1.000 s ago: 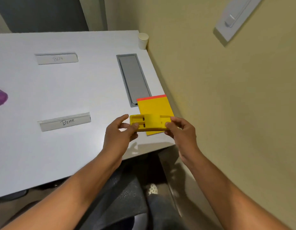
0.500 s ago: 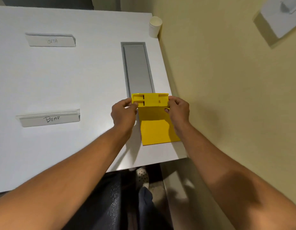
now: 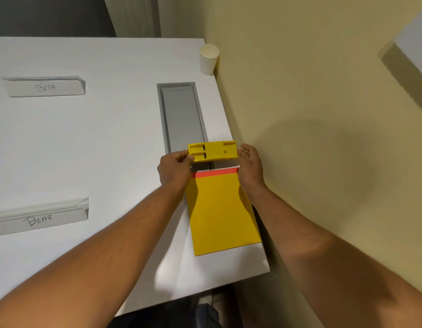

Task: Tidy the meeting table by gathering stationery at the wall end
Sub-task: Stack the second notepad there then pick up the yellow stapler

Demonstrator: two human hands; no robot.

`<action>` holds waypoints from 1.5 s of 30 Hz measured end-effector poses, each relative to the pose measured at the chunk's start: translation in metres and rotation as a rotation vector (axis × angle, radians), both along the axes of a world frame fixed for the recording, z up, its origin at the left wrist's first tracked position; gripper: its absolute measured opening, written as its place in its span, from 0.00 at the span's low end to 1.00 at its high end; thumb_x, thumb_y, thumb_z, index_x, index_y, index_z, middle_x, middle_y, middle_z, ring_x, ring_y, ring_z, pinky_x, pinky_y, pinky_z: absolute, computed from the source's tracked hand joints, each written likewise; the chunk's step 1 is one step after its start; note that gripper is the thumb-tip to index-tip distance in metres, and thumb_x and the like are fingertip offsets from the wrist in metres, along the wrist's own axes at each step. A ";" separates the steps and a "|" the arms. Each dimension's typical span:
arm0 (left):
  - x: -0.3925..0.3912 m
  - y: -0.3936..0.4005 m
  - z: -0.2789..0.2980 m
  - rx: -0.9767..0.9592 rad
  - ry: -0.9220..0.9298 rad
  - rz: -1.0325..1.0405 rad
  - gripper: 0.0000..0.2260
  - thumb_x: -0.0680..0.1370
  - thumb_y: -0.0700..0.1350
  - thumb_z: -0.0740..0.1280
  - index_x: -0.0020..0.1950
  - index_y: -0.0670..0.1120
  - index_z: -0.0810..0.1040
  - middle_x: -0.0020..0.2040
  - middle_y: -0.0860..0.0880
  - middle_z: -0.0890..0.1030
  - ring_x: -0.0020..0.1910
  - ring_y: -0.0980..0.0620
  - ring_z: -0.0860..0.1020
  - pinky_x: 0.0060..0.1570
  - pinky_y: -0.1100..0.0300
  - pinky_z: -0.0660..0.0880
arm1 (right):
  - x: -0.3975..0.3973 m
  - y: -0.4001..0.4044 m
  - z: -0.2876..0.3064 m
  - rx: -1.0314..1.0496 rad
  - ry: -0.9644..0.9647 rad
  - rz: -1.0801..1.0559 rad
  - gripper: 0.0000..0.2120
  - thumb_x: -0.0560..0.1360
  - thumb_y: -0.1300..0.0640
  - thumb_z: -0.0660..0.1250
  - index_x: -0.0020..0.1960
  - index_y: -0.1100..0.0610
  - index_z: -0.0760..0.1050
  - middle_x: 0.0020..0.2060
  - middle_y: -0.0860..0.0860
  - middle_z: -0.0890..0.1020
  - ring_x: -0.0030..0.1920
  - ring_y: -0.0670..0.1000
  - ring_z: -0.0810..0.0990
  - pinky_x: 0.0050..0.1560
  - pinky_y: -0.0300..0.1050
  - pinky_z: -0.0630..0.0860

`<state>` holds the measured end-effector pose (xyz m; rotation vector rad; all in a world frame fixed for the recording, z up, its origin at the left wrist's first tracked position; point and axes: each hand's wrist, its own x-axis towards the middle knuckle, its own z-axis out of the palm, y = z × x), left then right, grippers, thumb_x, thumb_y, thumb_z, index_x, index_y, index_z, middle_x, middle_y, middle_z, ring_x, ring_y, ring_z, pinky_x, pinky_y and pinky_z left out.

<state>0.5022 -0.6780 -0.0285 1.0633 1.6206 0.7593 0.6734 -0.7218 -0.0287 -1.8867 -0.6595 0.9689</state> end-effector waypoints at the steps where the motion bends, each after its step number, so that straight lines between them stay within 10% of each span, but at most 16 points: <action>1: 0.001 0.004 -0.003 -0.011 0.011 -0.013 0.12 0.82 0.46 0.71 0.65 0.46 0.85 0.61 0.45 0.86 0.58 0.45 0.83 0.63 0.40 0.80 | 0.001 0.002 -0.003 -0.013 0.000 0.013 0.17 0.86 0.60 0.57 0.73 0.51 0.71 0.67 0.50 0.78 0.68 0.56 0.78 0.70 0.59 0.77; 9: 0.008 0.019 -0.016 -0.039 0.066 -0.081 0.11 0.80 0.47 0.73 0.61 0.44 0.86 0.58 0.43 0.87 0.55 0.44 0.84 0.62 0.42 0.81 | 0.011 0.002 -0.020 -0.022 -0.032 0.047 0.13 0.87 0.62 0.56 0.64 0.48 0.72 0.54 0.46 0.81 0.53 0.49 0.81 0.51 0.42 0.80; 13: 0.007 0.020 -0.020 -0.037 0.095 -0.082 0.11 0.80 0.48 0.74 0.58 0.43 0.87 0.55 0.43 0.87 0.51 0.46 0.84 0.59 0.43 0.82 | 0.012 0.000 -0.026 -0.005 -0.057 0.085 0.12 0.87 0.60 0.57 0.62 0.45 0.74 0.57 0.52 0.83 0.56 0.58 0.84 0.55 0.56 0.82; 25: 0.002 0.022 -0.012 0.028 0.205 -0.152 0.13 0.80 0.49 0.74 0.59 0.41 0.87 0.55 0.43 0.87 0.47 0.49 0.81 0.48 0.55 0.76 | 0.016 -0.002 -0.029 -0.007 -0.110 0.115 0.12 0.87 0.61 0.57 0.61 0.45 0.74 0.53 0.51 0.83 0.51 0.57 0.83 0.48 0.52 0.81; 29: -0.021 0.010 0.006 0.078 0.227 -0.186 0.17 0.80 0.50 0.75 0.63 0.41 0.85 0.60 0.41 0.87 0.58 0.44 0.85 0.61 0.46 0.81 | 0.010 -0.007 -0.017 -0.029 -0.167 0.130 0.21 0.87 0.58 0.59 0.79 0.51 0.65 0.73 0.54 0.75 0.69 0.54 0.77 0.68 0.58 0.78; 35: -0.081 -0.055 0.042 0.349 0.433 -0.420 0.23 0.85 0.52 0.65 0.78 0.44 0.73 0.77 0.45 0.75 0.77 0.45 0.71 0.80 0.44 0.61 | -0.042 -0.057 0.024 0.076 -0.534 0.357 0.26 0.86 0.57 0.62 0.82 0.55 0.62 0.79 0.53 0.69 0.75 0.57 0.72 0.76 0.55 0.69; 39: -0.122 -0.109 0.053 0.537 0.631 -0.552 0.27 0.86 0.55 0.58 0.83 0.44 0.63 0.84 0.44 0.63 0.84 0.43 0.57 0.82 0.41 0.52 | -0.099 -0.102 0.045 0.111 -0.675 0.560 0.27 0.85 0.55 0.60 0.83 0.54 0.59 0.83 0.51 0.62 0.83 0.51 0.61 0.80 0.41 0.57; 45: -0.182 -0.179 0.089 0.662 0.928 -0.631 0.32 0.85 0.59 0.49 0.85 0.42 0.56 0.86 0.42 0.55 0.85 0.40 0.52 0.80 0.33 0.56 | -0.177 -0.167 0.089 0.165 -0.770 0.695 0.28 0.84 0.51 0.62 0.83 0.51 0.61 0.84 0.48 0.60 0.84 0.49 0.56 0.81 0.47 0.61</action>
